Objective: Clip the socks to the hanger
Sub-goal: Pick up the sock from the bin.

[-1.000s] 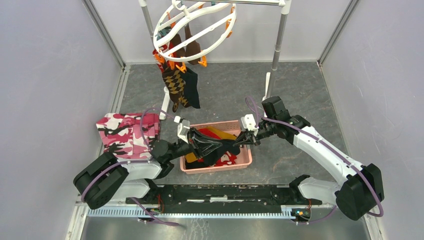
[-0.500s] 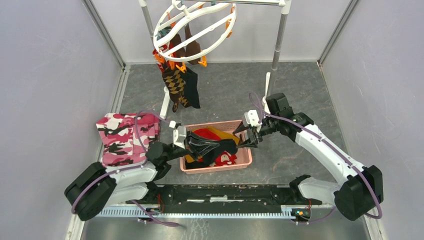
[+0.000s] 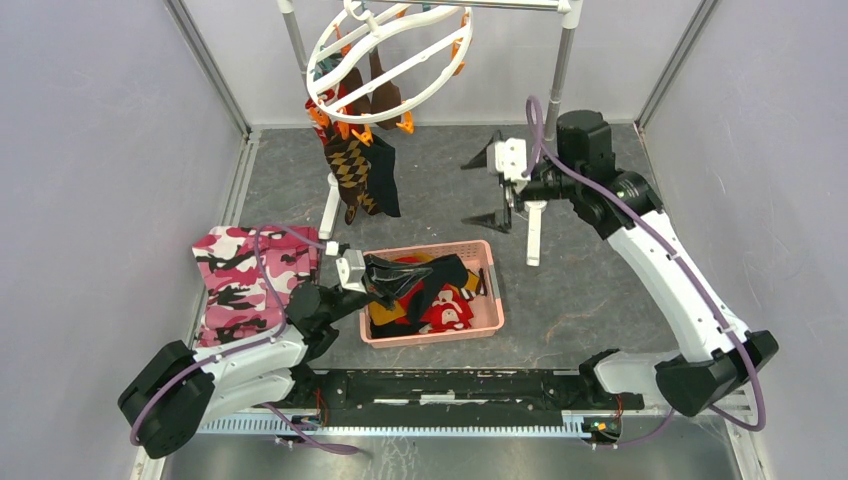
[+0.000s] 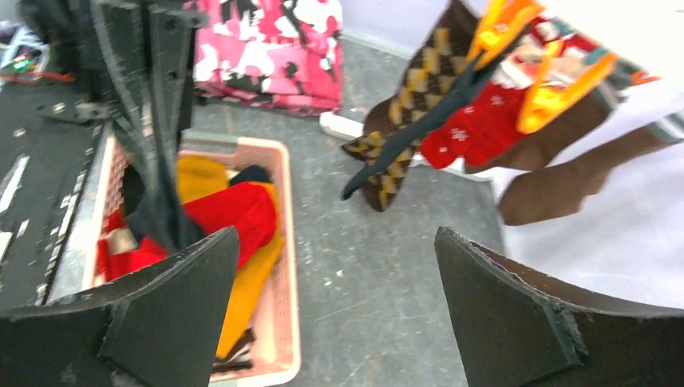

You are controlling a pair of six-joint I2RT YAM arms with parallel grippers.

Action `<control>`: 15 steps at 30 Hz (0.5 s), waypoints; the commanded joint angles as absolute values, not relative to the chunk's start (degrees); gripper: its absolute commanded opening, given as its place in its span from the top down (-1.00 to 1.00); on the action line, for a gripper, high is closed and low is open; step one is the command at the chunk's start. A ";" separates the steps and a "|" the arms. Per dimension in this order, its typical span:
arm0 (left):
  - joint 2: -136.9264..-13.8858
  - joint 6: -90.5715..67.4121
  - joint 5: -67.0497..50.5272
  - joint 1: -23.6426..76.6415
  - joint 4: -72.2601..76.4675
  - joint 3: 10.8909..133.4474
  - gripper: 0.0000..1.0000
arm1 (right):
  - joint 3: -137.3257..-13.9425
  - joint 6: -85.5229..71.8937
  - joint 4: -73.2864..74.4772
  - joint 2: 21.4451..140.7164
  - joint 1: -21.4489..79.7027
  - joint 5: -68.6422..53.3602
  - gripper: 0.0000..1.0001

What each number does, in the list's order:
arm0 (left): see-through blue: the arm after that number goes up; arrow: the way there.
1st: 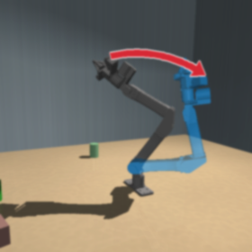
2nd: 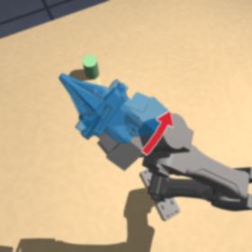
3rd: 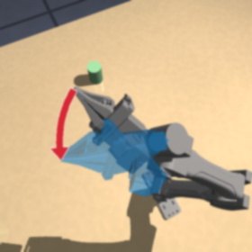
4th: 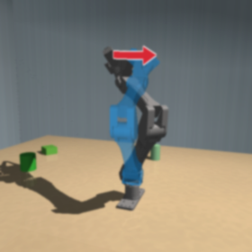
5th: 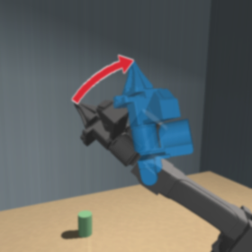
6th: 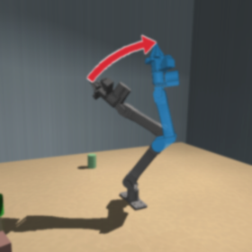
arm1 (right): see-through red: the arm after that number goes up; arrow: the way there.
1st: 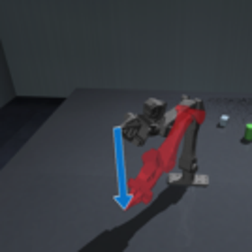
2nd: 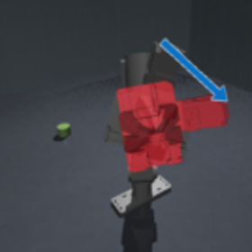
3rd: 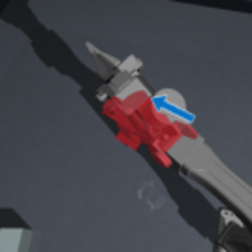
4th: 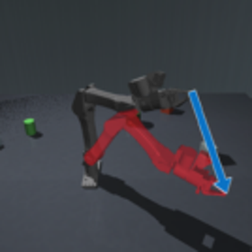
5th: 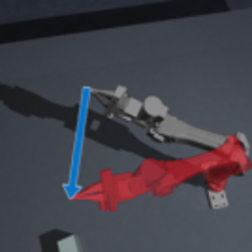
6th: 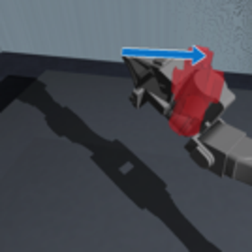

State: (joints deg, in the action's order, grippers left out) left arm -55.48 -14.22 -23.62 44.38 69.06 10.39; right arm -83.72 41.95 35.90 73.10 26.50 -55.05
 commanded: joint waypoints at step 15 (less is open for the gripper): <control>-55.39 -12.49 -14.91 42.53 76.60 11.79 0.96 | -87.46 27.53 8.03 81.42 28.78 -39.00 -0.96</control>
State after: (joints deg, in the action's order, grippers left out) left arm -55.48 -13.43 -18.59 43.46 69.67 11.81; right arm -92.64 30.22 21.80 84.97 26.89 -44.97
